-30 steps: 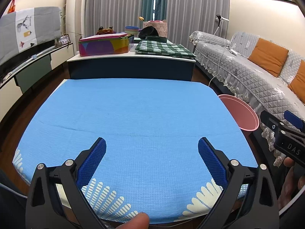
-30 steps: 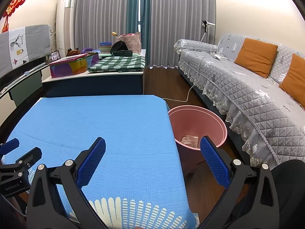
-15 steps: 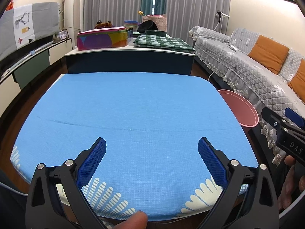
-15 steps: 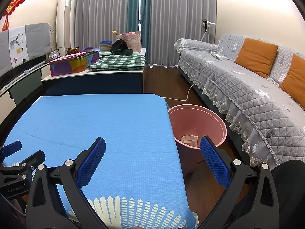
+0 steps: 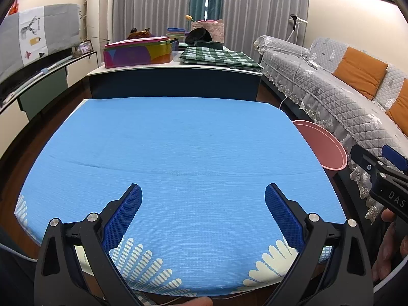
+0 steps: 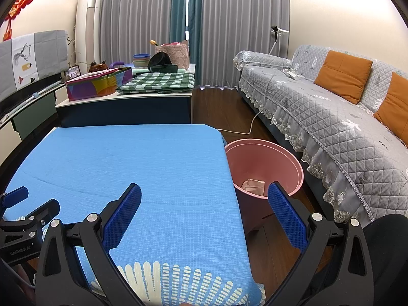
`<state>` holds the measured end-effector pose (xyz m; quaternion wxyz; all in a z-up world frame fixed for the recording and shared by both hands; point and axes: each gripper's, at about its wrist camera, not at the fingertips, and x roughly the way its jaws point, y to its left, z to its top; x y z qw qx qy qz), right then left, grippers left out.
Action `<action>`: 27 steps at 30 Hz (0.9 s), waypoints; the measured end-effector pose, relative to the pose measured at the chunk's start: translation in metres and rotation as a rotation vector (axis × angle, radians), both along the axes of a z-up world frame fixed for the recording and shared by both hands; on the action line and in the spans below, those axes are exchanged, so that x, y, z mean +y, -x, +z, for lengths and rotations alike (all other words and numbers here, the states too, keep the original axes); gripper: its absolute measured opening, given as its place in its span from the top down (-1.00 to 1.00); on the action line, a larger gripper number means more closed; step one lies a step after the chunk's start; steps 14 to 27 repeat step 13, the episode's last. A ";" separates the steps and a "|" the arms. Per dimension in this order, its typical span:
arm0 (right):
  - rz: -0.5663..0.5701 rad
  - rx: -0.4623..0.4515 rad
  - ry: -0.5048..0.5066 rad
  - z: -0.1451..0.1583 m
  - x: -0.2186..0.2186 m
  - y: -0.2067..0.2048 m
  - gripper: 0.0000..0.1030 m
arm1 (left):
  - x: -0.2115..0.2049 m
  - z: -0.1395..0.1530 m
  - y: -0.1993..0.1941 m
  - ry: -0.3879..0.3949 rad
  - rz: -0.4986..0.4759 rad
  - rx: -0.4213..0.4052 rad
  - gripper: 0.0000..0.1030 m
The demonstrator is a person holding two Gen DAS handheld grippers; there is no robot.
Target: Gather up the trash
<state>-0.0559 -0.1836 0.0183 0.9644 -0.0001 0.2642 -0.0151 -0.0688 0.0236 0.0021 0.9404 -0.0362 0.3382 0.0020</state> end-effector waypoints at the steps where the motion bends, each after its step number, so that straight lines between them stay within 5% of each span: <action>1: 0.000 0.000 0.000 0.000 0.000 0.000 -0.90 | -0.001 0.000 0.000 0.000 -0.001 -0.001 -0.83; 27: 0.000 0.001 0.001 0.000 0.001 0.000 -0.90 | -0.003 -0.002 -0.001 0.000 0.001 0.012 -0.85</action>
